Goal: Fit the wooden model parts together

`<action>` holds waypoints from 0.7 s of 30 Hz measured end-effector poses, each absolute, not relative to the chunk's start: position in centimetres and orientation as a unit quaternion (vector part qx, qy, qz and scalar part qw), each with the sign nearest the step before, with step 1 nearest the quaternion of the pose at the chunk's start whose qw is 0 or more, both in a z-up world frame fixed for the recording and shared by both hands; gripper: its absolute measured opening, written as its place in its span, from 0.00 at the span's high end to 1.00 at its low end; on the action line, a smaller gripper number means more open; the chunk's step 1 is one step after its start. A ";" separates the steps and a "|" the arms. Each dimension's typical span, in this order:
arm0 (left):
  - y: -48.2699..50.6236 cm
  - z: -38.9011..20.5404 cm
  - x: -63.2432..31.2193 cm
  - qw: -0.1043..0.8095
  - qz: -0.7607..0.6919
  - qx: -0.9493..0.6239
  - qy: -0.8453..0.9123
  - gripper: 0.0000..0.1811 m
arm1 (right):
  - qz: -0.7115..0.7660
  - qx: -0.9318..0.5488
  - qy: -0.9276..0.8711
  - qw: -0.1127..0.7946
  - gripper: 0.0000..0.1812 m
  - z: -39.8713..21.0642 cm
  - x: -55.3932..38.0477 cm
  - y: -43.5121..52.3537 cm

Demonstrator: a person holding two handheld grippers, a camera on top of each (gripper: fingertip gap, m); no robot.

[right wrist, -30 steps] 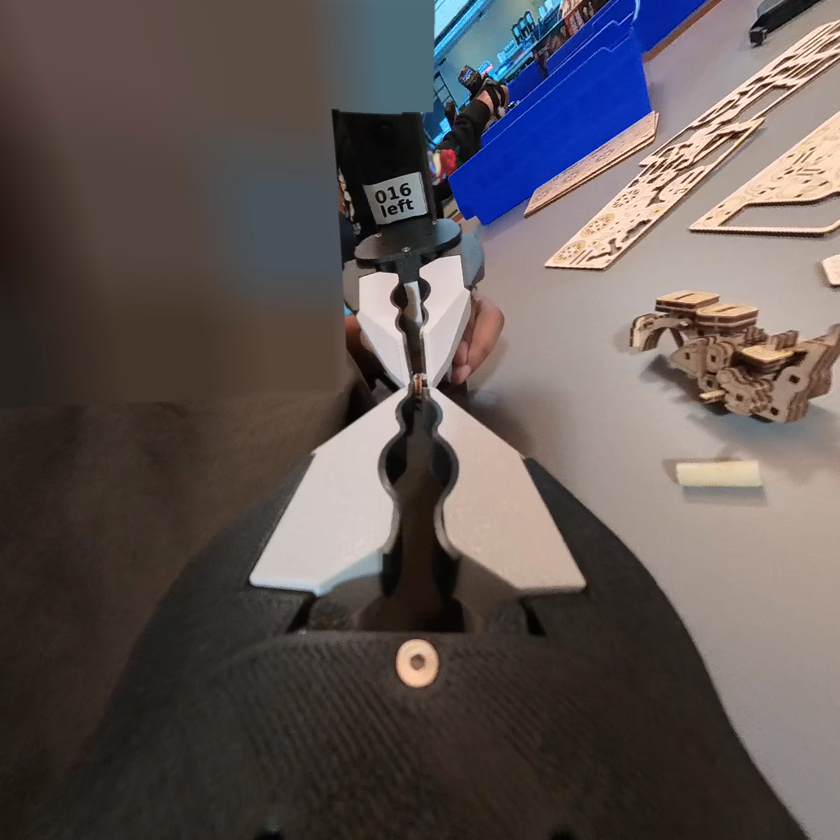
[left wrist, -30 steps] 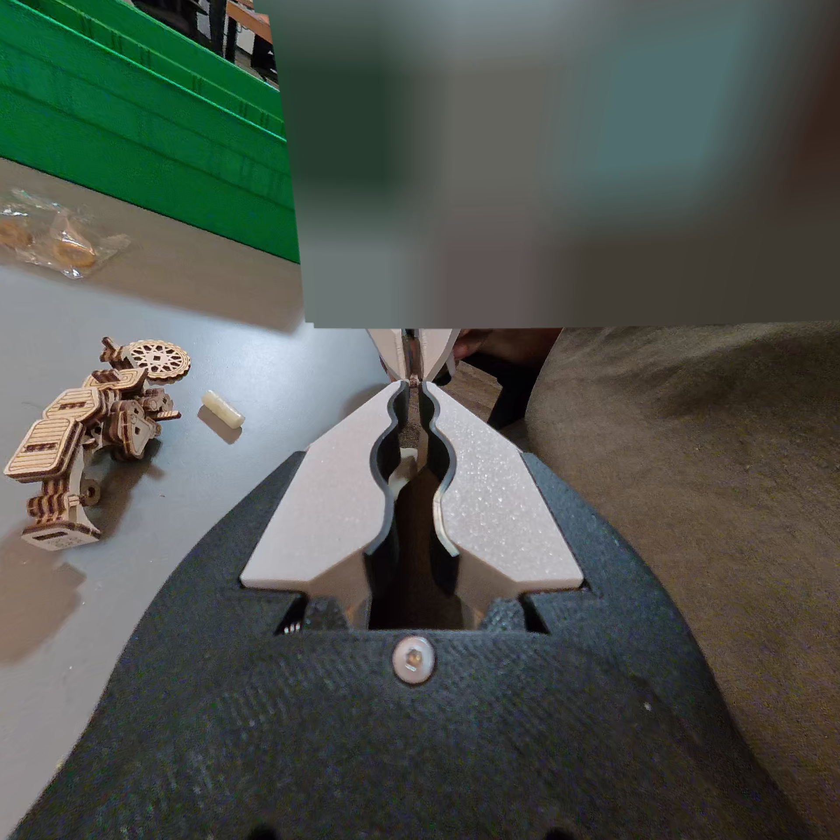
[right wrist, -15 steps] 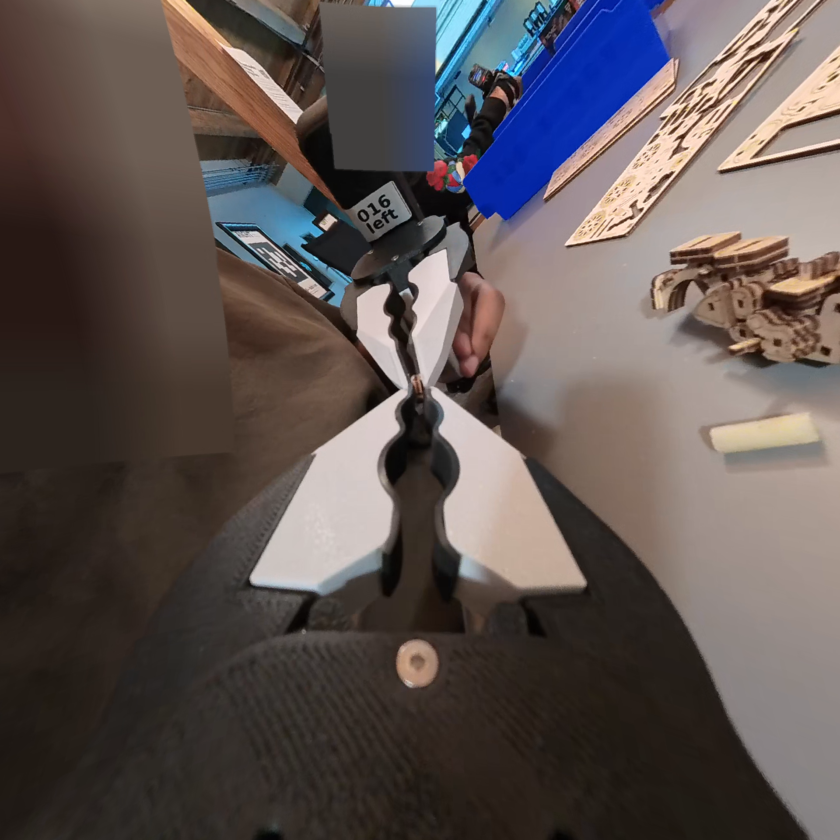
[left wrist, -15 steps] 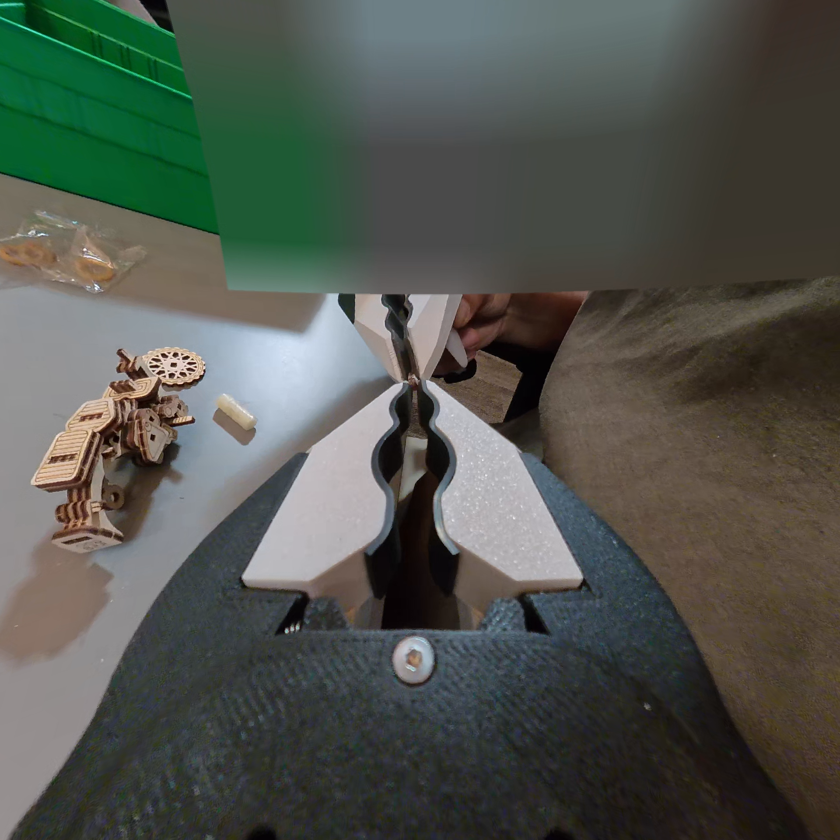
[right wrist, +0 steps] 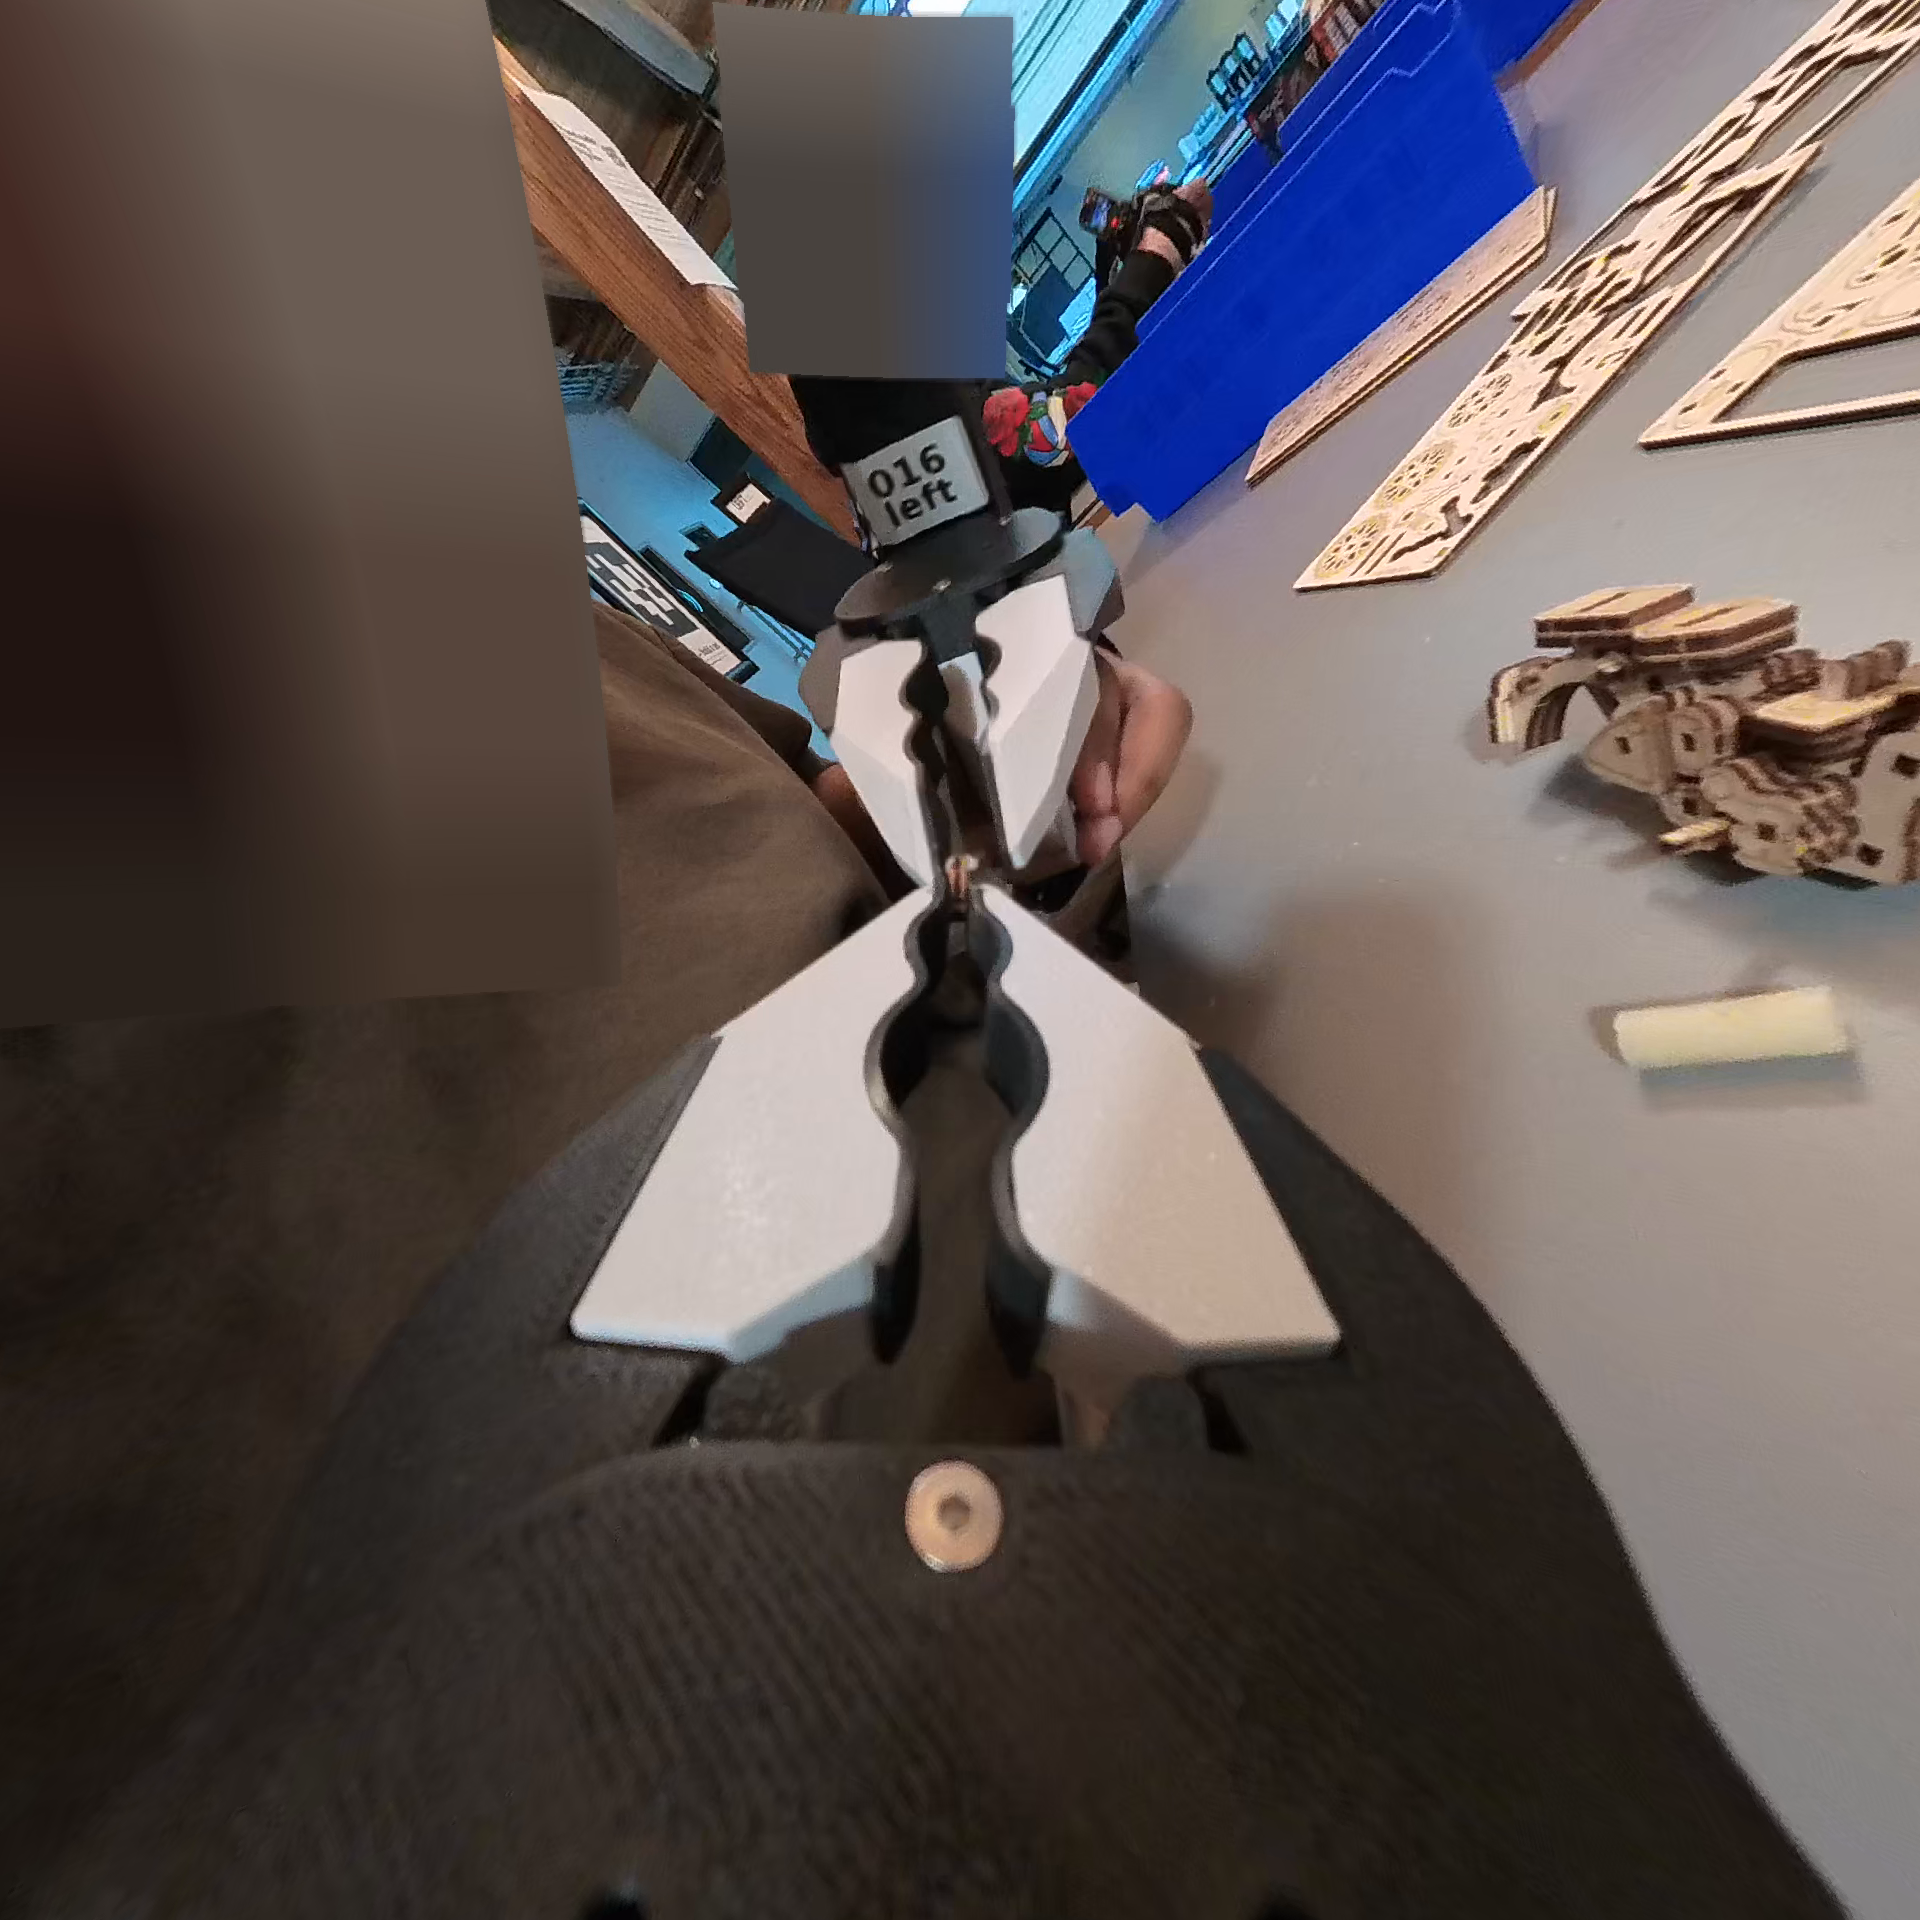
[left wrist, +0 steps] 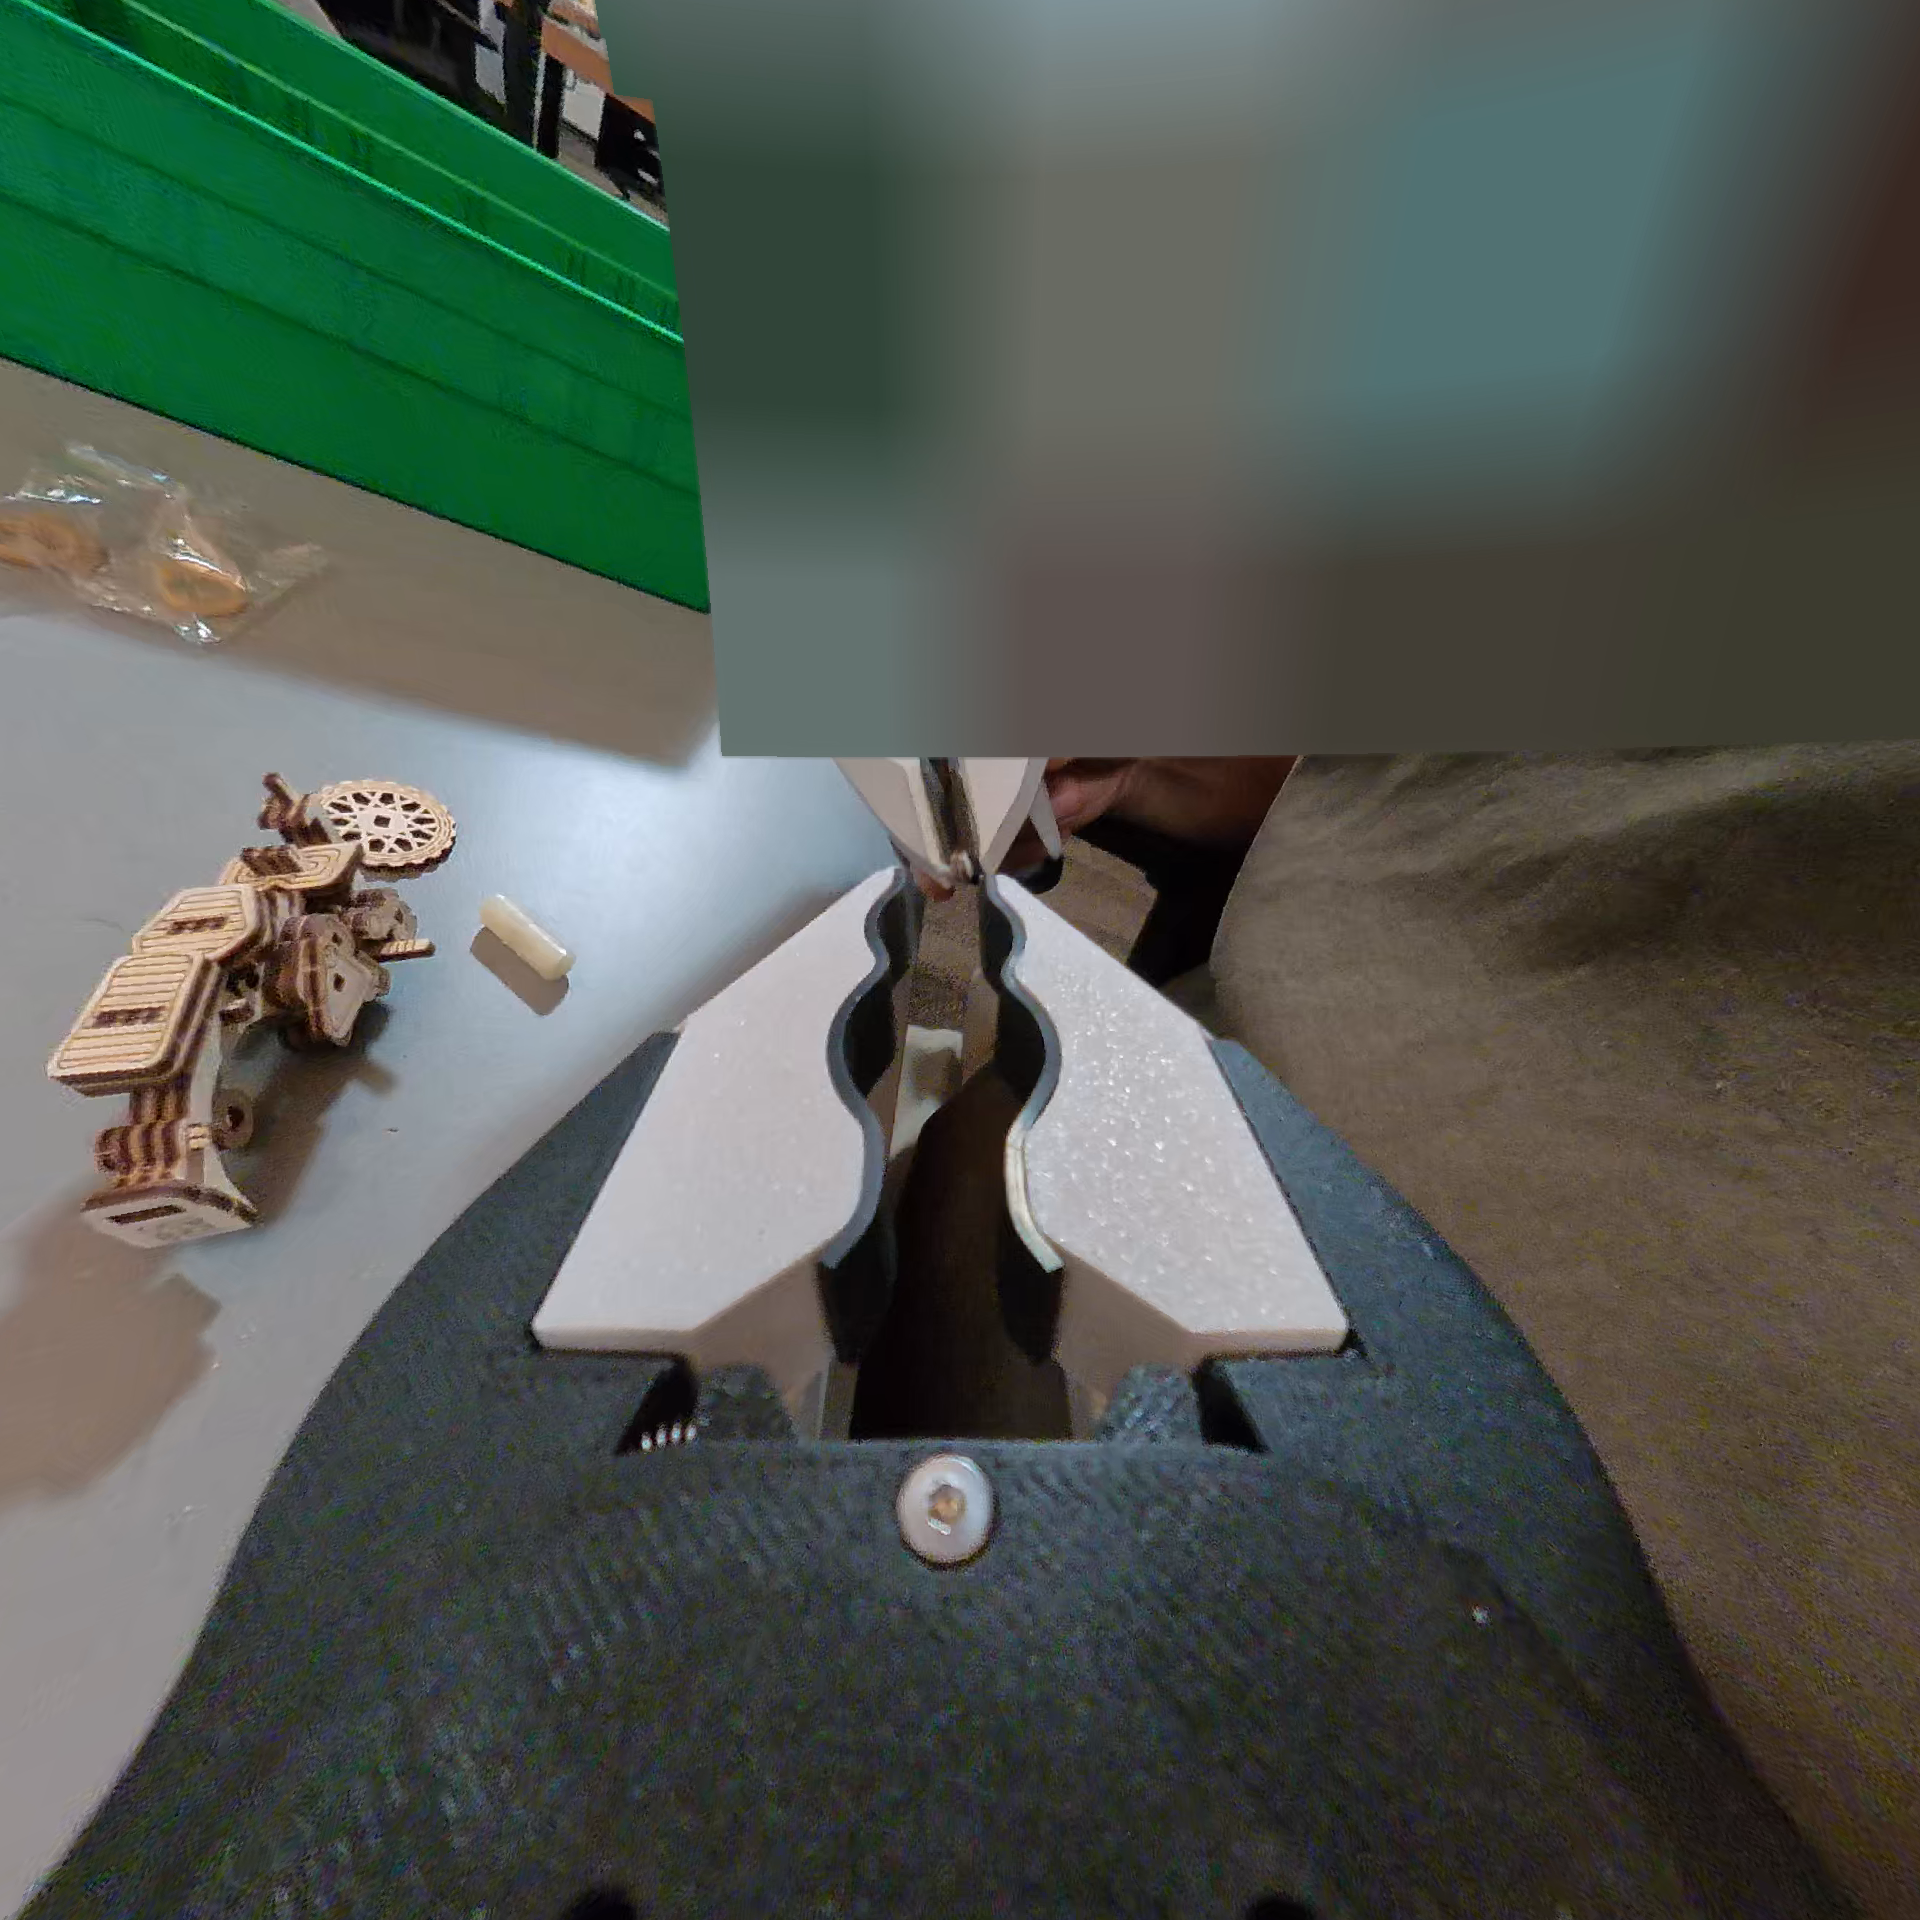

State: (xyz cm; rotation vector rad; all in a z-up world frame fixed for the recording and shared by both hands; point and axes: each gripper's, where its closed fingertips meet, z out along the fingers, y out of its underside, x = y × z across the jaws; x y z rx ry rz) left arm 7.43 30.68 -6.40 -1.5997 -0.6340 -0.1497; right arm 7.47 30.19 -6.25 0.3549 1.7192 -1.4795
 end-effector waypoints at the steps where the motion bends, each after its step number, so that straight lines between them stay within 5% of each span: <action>1: 30.6 -6.2 7.4 0.654 -0.070 -0.699 -0.280 0.93 | -0.586 0.140 0.684 0.412 1.00 -6.3 7.6 30.1; 21: 31.0 -6.0 7.8 0.660 -0.092 -0.691 -0.279 0.97 | -0.588 0.133 0.686 0.407 1.00 -6.1 7.8 30.0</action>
